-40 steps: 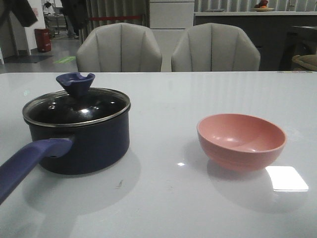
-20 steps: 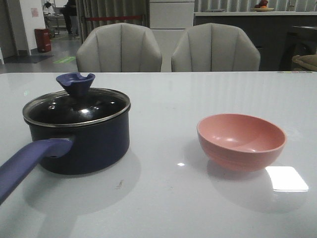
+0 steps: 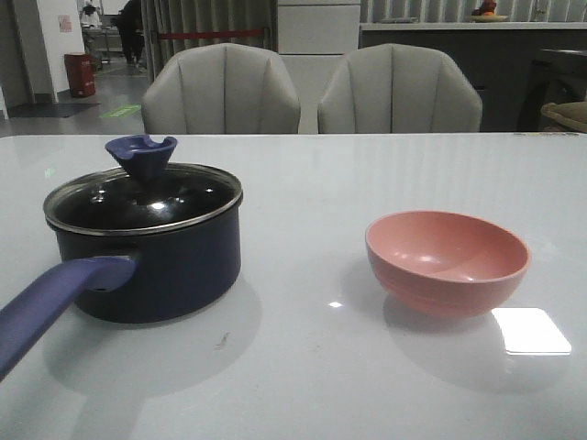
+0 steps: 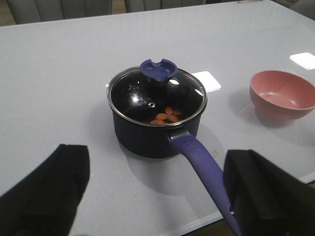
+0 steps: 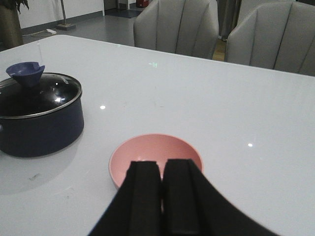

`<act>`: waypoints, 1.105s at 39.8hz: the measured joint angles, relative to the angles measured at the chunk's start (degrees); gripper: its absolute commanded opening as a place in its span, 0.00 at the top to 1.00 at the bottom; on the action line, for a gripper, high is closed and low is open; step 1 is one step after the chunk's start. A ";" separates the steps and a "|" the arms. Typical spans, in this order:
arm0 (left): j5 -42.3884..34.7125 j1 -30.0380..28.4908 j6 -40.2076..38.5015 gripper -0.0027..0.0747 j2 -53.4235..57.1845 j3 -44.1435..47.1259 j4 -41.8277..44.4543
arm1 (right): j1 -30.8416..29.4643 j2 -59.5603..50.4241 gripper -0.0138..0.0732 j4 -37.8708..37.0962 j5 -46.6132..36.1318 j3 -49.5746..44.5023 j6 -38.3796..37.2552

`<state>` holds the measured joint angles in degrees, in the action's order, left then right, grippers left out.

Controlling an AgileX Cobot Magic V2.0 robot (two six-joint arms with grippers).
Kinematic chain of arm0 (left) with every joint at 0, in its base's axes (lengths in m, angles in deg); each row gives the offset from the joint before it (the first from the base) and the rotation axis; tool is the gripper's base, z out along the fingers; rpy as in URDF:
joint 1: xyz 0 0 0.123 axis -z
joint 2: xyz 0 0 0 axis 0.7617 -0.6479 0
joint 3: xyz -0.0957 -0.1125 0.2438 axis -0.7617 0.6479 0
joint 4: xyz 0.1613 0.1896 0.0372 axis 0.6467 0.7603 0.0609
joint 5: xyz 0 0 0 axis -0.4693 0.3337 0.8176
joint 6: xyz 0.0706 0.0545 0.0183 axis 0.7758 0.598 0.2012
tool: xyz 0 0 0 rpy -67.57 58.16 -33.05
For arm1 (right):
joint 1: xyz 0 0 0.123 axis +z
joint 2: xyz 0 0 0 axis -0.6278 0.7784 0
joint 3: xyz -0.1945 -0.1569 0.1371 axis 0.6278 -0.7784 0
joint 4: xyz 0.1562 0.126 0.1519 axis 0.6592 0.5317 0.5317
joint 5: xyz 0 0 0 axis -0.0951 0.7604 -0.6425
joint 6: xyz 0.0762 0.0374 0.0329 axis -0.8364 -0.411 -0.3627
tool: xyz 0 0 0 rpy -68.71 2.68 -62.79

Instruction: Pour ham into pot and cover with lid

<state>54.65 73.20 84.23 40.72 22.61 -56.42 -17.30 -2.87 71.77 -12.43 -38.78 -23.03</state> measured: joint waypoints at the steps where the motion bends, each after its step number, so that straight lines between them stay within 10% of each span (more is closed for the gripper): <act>1: 0.00 0.00 0.04 0.51 0.97 0.47 0.00 | 0.00 0.00 0.66 0.00 0.00 0.00 0.00; 7: -0.67 0.00 0.04 0.83 2.91 2.66 0.00 | 0.00 0.00 0.66 0.00 0.00 0.00 0.00; 32: -1.25 0.00 0.04 0.82 3.15 3.13 0.00 | 0.00 0.00 0.66 0.00 0.00 0.00 0.00; 44: -16.38 -7.32 0.04 0.82 4.12 11.91 2.00 | 0.00 0.00 0.66 0.00 0.00 0.00 0.00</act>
<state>38.27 65.88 84.27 44.84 34.52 -54.42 -17.30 -2.87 71.77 -12.43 -38.78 -23.03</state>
